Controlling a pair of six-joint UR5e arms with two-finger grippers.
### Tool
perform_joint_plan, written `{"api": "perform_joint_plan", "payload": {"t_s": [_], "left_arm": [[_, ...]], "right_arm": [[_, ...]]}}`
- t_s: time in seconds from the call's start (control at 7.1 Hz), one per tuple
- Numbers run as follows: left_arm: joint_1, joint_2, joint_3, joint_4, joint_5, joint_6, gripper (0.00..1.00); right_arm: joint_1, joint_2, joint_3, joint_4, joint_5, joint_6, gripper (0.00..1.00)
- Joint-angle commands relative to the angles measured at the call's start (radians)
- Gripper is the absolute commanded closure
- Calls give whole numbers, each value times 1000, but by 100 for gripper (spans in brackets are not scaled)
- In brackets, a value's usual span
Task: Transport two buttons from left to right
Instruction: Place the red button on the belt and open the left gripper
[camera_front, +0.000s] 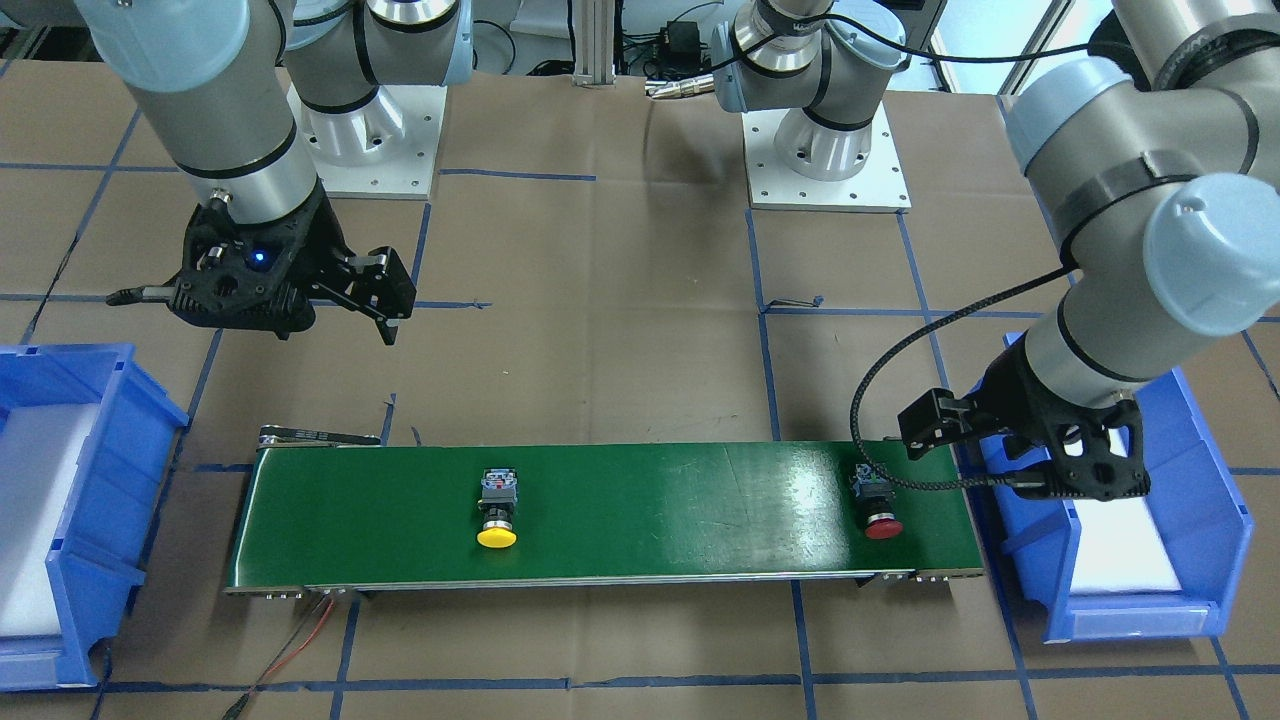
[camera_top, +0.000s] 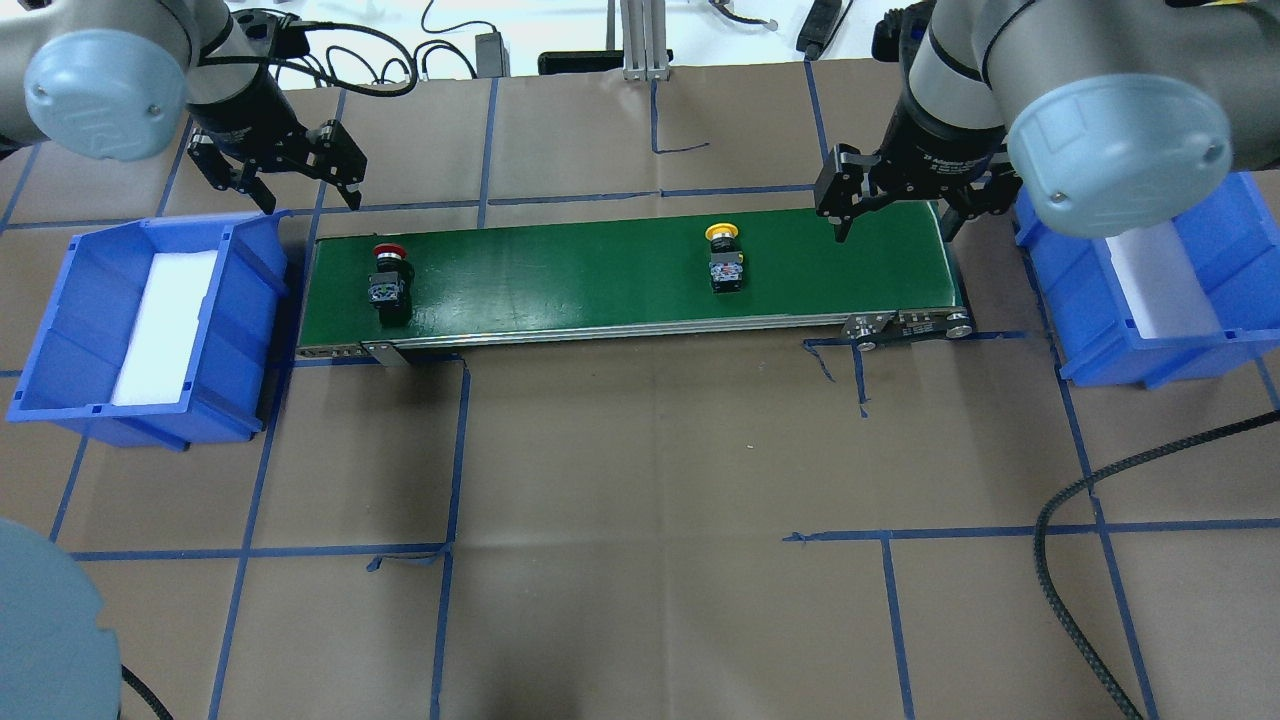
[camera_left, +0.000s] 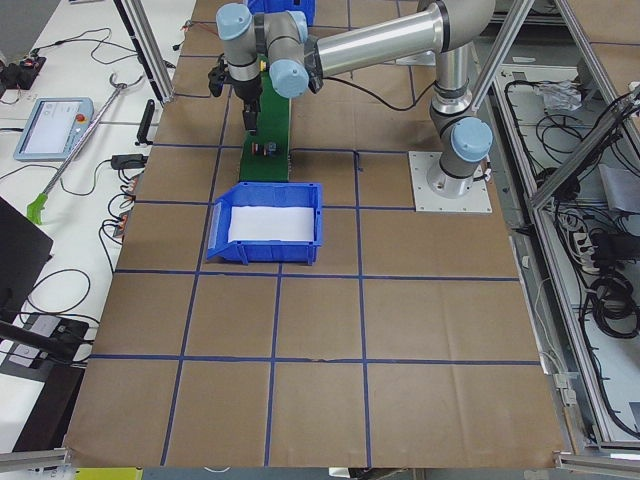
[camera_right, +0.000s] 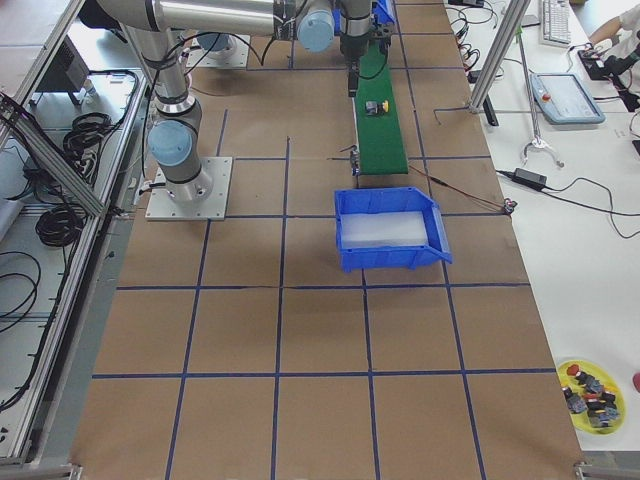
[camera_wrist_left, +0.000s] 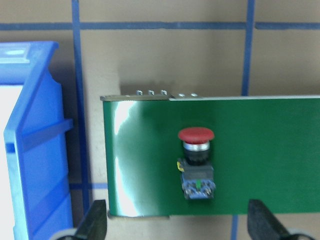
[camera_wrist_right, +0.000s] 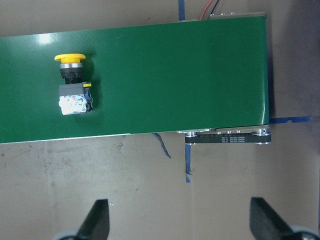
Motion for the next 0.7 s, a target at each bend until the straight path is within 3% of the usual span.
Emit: {"api": "perform_joint_plan", "payload": {"t_s": [0.0,0.42,0.56], "left_arm": [[-65,78,8,-89,4,-37,0],[-67,171,-62,-118,-3,-37,0],[-67,177,-89,-108,-2,-39,0]], "right_arm": [[0,65,1,-130,8,3,0],[5,182,6,-246,23,14,0],[5,198,4,-254,67,17,0]]}}
